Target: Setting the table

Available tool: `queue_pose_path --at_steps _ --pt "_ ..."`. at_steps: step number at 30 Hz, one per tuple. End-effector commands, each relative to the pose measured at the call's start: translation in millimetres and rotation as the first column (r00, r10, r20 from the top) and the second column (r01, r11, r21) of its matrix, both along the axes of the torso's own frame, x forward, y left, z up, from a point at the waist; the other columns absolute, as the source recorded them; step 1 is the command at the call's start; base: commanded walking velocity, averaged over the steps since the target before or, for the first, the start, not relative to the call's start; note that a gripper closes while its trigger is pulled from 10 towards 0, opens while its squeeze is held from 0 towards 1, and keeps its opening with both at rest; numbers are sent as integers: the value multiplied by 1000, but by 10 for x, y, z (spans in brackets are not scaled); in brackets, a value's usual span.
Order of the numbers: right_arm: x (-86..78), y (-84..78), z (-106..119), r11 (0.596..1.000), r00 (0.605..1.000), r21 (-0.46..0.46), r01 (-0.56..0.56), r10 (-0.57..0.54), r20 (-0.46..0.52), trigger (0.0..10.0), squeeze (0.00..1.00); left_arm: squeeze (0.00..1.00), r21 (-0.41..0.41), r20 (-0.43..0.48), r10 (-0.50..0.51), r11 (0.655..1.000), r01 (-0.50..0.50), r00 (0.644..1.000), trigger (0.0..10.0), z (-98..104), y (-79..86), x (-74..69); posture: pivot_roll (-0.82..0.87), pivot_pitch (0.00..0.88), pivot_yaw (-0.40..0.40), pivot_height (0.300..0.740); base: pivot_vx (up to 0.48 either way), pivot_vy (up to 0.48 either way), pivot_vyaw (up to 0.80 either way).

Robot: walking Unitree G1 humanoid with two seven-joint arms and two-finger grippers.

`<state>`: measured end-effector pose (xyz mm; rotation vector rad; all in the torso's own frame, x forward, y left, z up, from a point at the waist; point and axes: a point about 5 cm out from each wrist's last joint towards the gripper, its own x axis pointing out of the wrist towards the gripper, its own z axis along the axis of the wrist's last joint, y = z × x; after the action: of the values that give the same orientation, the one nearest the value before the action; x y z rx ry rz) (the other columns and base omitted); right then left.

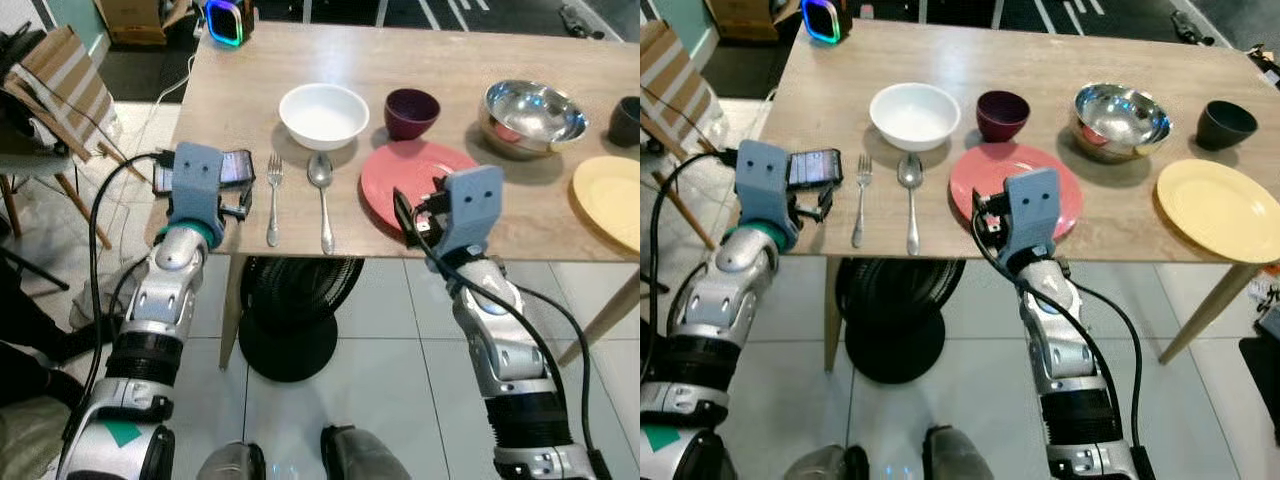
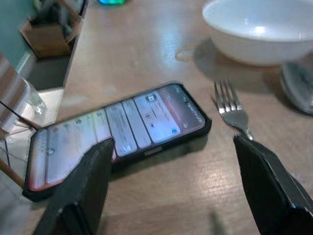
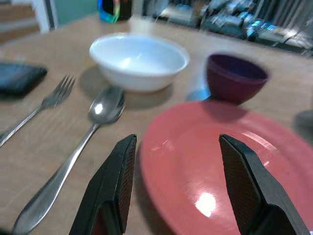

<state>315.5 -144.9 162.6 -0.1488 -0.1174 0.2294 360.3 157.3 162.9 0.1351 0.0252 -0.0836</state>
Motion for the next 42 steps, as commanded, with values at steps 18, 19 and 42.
queue_pose_path --at_steps 18,19,42 --pt "-348 50 -29 985 996 163 -64 72 -43 10000 0 0 7 58 -132 991 132 990 10000 217 -286 132 -110 178 96 740 0 0 0" --pt "-348 50 -29 985 996 163 -64 72 -43 10000 0 0 7 58 -132 991 132 990 10000 217 -286 132 -110 178 96 740 0 0 0" --pt "-47 -213 423 952 975 255 167 -198 100 10000 0 0 -182 -206 -319 941 284 925 10000 -103 -998 166 -114 158 123 740 0 0 0"
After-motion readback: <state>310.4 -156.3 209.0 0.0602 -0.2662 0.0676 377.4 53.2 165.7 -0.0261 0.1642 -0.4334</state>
